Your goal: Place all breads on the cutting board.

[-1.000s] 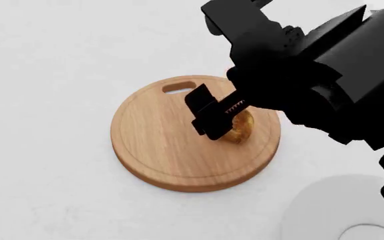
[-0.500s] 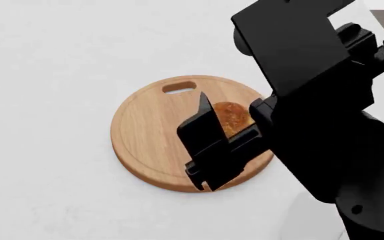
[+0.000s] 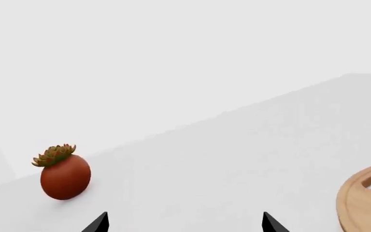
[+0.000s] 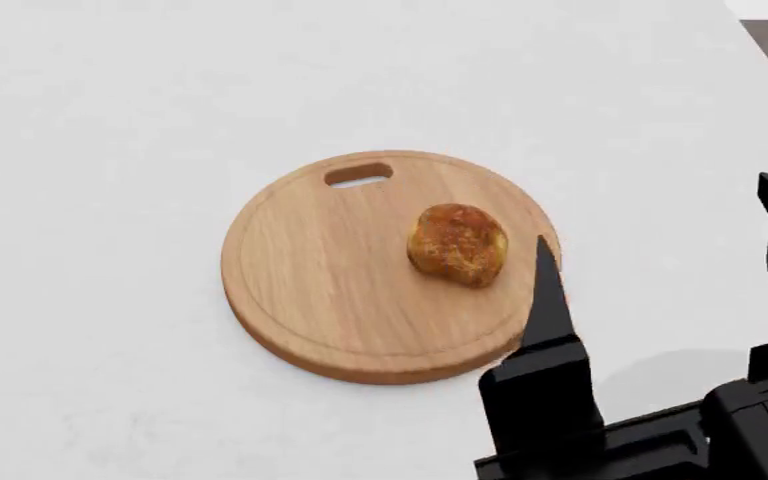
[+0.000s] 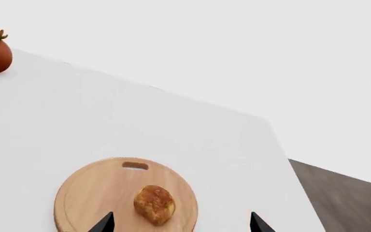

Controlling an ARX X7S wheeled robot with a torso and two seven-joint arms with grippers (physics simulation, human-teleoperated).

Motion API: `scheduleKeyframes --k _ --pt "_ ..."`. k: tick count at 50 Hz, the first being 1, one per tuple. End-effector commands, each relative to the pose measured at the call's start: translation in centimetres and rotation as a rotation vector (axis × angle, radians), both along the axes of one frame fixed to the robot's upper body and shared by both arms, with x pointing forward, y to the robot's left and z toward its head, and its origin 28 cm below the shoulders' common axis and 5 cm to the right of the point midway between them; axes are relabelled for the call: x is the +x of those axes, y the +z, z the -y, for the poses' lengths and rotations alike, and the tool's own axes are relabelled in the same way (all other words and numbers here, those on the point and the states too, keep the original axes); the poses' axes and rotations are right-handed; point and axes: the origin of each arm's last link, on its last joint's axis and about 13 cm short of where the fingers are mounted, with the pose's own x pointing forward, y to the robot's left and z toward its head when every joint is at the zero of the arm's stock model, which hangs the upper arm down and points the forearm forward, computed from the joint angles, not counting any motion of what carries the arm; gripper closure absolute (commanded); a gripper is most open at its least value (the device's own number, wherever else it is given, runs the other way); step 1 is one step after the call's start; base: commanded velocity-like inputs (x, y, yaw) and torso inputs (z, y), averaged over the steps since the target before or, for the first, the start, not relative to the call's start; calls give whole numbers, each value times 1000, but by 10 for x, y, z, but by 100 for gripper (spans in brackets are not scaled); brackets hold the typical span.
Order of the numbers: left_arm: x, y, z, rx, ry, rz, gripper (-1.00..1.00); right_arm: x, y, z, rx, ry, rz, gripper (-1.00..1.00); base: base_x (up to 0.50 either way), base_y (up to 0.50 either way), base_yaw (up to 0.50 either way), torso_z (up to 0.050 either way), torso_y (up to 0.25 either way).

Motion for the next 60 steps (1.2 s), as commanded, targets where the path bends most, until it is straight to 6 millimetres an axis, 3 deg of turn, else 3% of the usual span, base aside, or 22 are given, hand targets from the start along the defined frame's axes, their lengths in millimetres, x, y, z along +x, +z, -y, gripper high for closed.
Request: scheduleKeyframes --k 1,4,5,6,8,9,11,14,16,28,45,60 --pt "-1 3 -2 19 -40 -124 -100 -14 5 3 43 -26 74 -100 0 0 0 0 0" --pt "-1 3 -2 1 -51 -180 -100 -13 7 4 54 -22 78 -100 0 0 0 0 0" --pt "-16 43 -7 32 4 43 -100 -13 8 4 52 -22 82 -100 0 0 0 0 0" --pt "-3 0 15 111 -125 -196 -100 -12 8 3 57 -18 85 -100 0 0 3 0 0" --pt "-43 8 -23 -20 60 -67 -100 -10 7 2 65 -13 88 -100 0 0 0 0 0" --pt "-63 23 -29 -53 84 -13 -100 -10 7 3 64 -9 88 -100 0 0 3 0 0" --pt "-91 60 -26 44 67 -79 -100 -9 7 3 70 -7 88 -100 0 0 1 0 0" --pt "-115 67 -16 -34 -49 -298 -100 -7 6 2 76 1 89 -100 0 0 0 0 0" --pt "-121 71 -17 -51 -41 -333 -100 -4 6 1 75 2 90 -100 0 0 0 0 0" --pt "-135 72 -33 -135 -7 -440 -100 3 6 -4 74 20 91 -100 0 0 0 0 0" --pt "-142 58 -68 -248 101 -519 -100 8 4 -6 77 29 85 -100 0 0 0 0 0" --pt "-136 47 -82 -299 177 -519 -100 9 1 -7 77 27 82 -100 0 0 0 0 0"
